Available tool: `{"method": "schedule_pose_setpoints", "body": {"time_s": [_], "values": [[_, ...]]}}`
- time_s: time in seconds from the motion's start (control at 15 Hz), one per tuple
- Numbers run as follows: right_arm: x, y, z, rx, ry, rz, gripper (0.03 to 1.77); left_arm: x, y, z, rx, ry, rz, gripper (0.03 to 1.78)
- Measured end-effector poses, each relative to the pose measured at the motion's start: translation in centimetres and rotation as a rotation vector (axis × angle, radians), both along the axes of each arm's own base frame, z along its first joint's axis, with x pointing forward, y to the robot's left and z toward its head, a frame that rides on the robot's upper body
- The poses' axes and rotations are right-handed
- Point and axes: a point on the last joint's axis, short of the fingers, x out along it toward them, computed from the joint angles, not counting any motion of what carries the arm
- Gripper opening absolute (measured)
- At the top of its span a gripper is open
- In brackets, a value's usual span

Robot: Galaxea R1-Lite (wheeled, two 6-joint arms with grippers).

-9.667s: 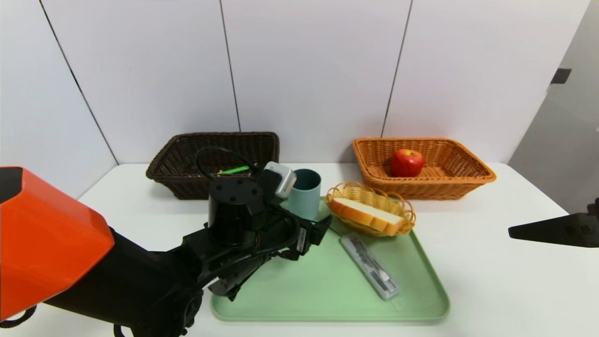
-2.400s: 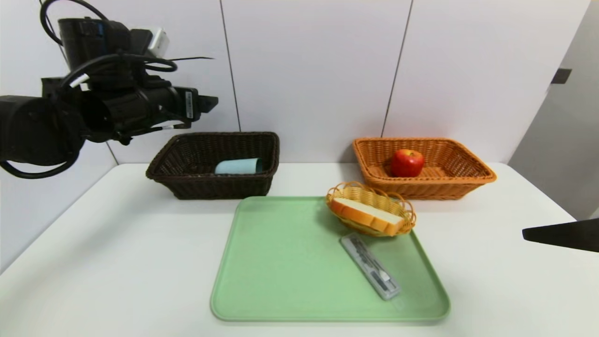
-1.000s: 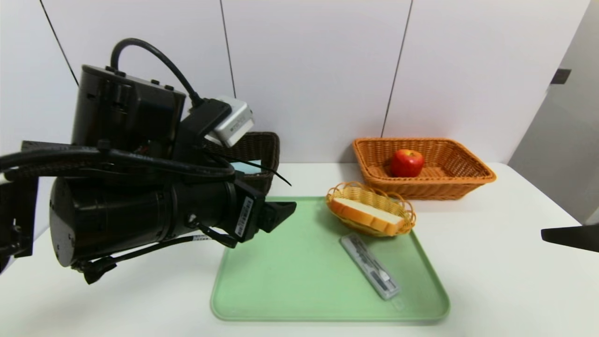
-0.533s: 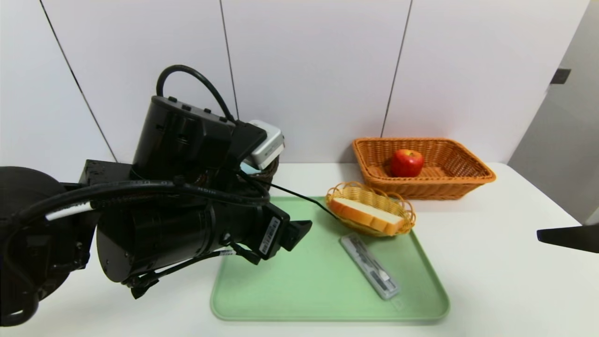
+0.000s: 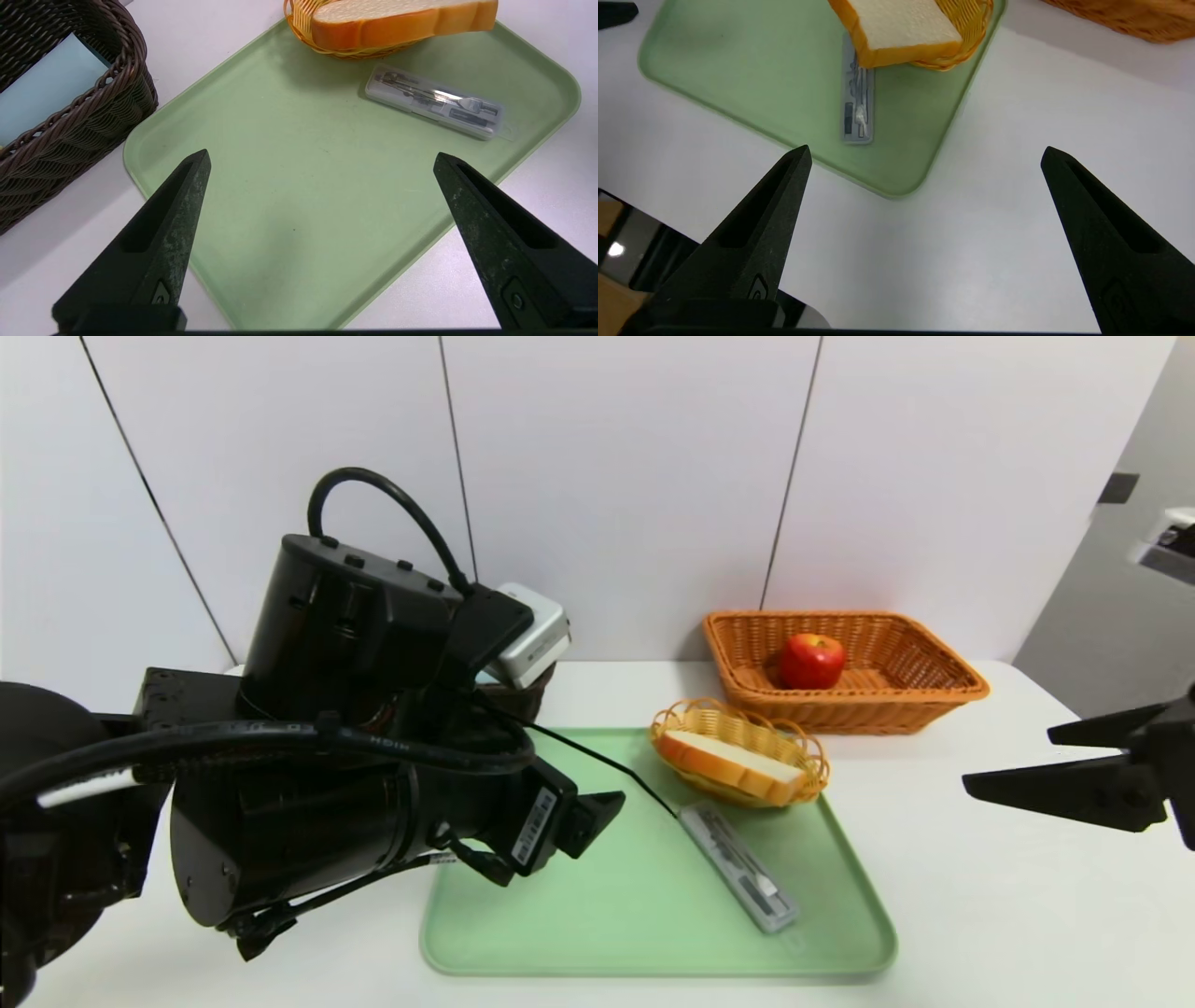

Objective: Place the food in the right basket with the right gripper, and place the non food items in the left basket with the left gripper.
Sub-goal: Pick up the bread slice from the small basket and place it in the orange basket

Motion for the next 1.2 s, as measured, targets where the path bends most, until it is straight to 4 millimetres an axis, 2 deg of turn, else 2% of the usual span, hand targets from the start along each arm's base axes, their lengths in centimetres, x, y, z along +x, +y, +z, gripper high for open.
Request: {"method": "schedule_pose_setpoints", "body": {"time_s": [0.6, 0.8, 1.2], "values": [[3.6, 2.9, -1.7, -0.384, -0.095, 0.405, 1.7, -0.3, 0.0, 0.1, -0.001, -0.004, -0.007, 1.69], [4.7, 4.3, -2.6, -0.46, -0.106, 0.461, 1.7, -0.5, 0.2, 0.2, 0.006, -0.014, -0.014, 1.69], [7.8, 7.4, -5.0, -0.488, -0.111, 0.496, 1.7, -1.5, 1.4, 0.5, 0.013, -0.035, -0.02, 1.69]]}}
